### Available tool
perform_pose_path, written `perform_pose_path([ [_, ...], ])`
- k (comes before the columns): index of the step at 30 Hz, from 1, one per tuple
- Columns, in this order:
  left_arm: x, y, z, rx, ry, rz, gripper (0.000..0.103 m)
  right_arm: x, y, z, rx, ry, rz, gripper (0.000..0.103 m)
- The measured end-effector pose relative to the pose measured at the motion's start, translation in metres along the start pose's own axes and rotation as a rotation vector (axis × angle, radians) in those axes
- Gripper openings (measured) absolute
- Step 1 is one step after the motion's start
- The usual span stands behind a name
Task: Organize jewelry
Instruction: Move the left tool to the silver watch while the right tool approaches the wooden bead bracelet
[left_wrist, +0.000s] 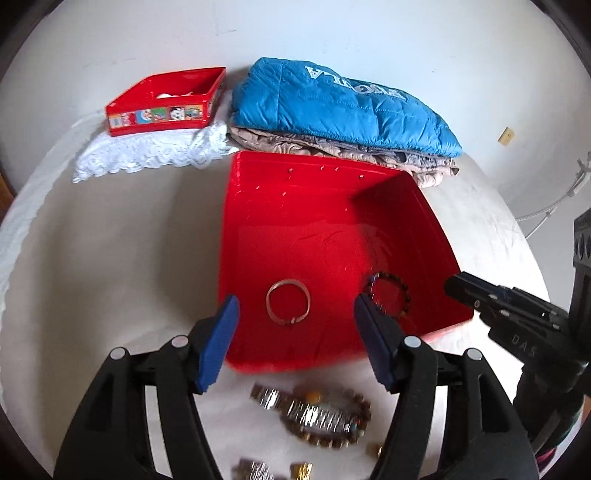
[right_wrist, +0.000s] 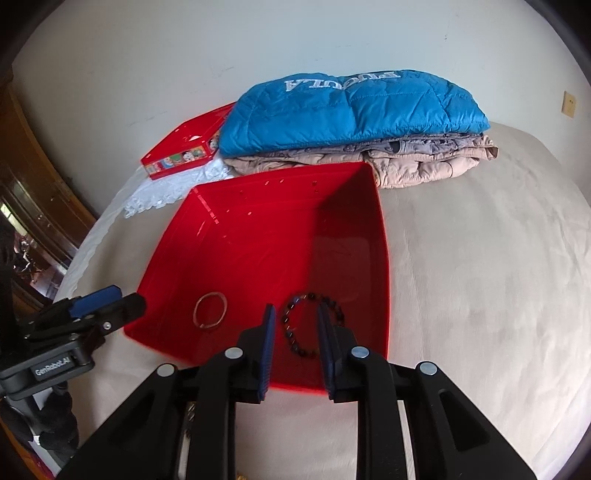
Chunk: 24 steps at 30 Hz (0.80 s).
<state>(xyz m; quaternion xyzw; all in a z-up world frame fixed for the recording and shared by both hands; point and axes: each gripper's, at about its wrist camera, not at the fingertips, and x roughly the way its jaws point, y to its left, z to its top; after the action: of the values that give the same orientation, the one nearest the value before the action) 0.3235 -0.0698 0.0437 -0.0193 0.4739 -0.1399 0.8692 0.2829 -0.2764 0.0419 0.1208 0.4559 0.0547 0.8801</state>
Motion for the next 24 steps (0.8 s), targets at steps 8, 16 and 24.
perform_pose_path([
  [8, -0.018, 0.014, -0.047, -0.016, 0.084, 0.010, 0.065, -0.022, 0.015, -0.030, -0.019, 0.029, 0.019, 0.022],
  [16, 0.005, 0.033, -0.080, -0.091, 0.161, -0.028, 0.065, -0.008, 0.030, -0.069, -0.039, 0.119, 0.042, 0.022],
  [24, 0.037, 0.036, -0.083, -0.117, 0.215, -0.002, 0.065, 0.009, 0.032, -0.080, -0.049, 0.171, 0.010, 0.022],
])
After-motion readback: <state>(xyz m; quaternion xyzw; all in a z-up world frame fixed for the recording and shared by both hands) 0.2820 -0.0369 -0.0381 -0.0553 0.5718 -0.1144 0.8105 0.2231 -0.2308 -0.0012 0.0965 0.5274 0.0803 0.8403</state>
